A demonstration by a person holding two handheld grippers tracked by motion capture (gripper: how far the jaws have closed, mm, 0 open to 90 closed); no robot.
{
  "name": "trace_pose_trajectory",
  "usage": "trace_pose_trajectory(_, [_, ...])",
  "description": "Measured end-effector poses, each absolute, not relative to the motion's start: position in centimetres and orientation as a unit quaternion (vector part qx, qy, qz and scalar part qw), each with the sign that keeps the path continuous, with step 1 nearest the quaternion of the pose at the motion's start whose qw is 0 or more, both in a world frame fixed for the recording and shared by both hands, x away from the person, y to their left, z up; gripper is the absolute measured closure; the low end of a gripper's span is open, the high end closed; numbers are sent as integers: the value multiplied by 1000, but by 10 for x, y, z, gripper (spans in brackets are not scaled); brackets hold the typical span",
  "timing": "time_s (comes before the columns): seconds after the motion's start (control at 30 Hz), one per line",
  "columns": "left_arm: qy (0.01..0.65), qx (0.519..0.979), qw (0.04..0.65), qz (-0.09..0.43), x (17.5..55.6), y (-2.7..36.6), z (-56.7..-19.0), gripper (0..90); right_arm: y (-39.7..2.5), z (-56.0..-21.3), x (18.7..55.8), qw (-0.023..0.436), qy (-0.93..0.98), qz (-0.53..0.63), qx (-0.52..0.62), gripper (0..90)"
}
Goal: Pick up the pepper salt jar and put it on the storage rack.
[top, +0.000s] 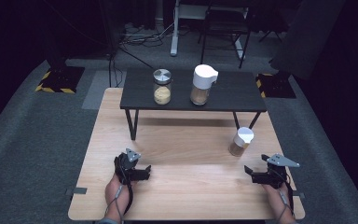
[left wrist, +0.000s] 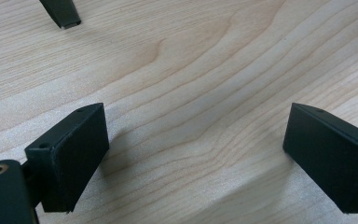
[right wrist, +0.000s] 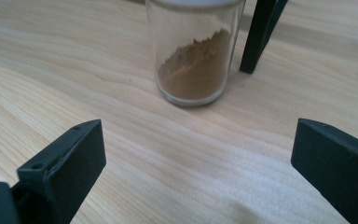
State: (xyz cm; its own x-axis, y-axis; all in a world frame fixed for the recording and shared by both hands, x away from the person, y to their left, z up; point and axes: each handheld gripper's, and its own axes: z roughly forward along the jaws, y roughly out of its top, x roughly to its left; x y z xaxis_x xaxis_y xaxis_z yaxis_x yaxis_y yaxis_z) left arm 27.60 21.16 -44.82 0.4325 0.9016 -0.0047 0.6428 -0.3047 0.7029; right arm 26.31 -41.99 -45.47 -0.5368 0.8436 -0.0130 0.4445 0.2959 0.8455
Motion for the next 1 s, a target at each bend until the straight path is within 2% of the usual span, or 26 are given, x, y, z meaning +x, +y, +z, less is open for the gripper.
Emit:
trace_pose_trajectory(0.53, [494, 782, 322, 201, 276, 211, -448, 68, -415, -458, 267, 231, 783, 386, 430, 31])
trace_pose_trajectory(0.8, [496, 781, 323, 201, 275, 211, -448, 68, -408, -449, 283, 200, 802, 344, 445, 49])
trace_pose_trajectory(1.0, [496, 780, 323, 202, 274, 211, -448, 68, -409, -449, 283, 200, 802, 344, 445, 48])
